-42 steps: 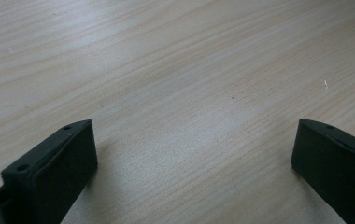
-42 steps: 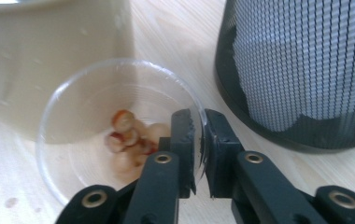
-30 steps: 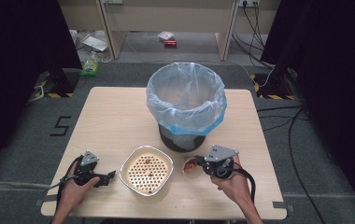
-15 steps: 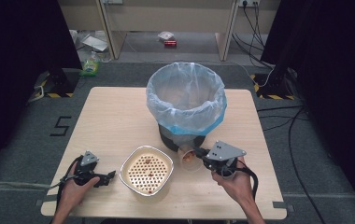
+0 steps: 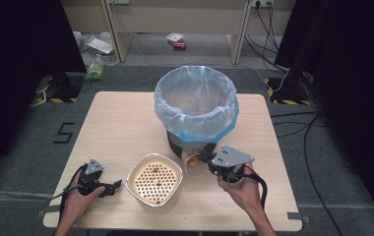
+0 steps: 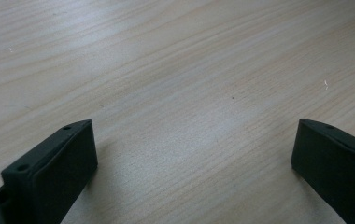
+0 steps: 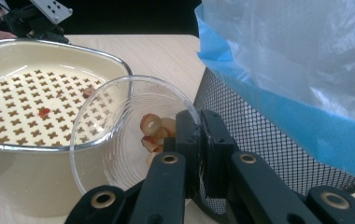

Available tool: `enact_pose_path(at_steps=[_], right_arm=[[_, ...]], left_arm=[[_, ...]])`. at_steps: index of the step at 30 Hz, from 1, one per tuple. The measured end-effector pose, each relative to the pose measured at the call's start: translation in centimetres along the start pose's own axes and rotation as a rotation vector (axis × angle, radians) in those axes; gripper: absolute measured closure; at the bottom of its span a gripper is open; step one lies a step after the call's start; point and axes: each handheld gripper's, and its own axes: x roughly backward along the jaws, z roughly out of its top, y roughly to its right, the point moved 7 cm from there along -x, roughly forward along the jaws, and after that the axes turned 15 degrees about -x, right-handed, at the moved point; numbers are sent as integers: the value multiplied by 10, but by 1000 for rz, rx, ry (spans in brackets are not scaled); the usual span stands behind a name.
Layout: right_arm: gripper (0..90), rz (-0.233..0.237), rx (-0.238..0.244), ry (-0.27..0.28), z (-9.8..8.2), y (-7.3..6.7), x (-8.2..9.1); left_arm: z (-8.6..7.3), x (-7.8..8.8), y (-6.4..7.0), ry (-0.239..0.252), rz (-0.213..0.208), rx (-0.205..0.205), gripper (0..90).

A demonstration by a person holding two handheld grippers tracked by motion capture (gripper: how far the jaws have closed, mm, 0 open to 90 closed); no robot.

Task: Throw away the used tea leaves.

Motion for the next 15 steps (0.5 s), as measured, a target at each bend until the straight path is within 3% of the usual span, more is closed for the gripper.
enact_pose_path(at_steps=[9, 14, 15], right_arm=[[875, -21, 17, 34, 13, -2, -2], [875, -23, 82, 97, 33, -16, -8], [875, -1, 113, 144, 42, -26, -13]], left_arm=[[0, 0, 0, 0, 0, 0, 0], [0, 0, 0, 0, 1, 1, 0], [0, 0, 0, -1, 2, 1, 0]])
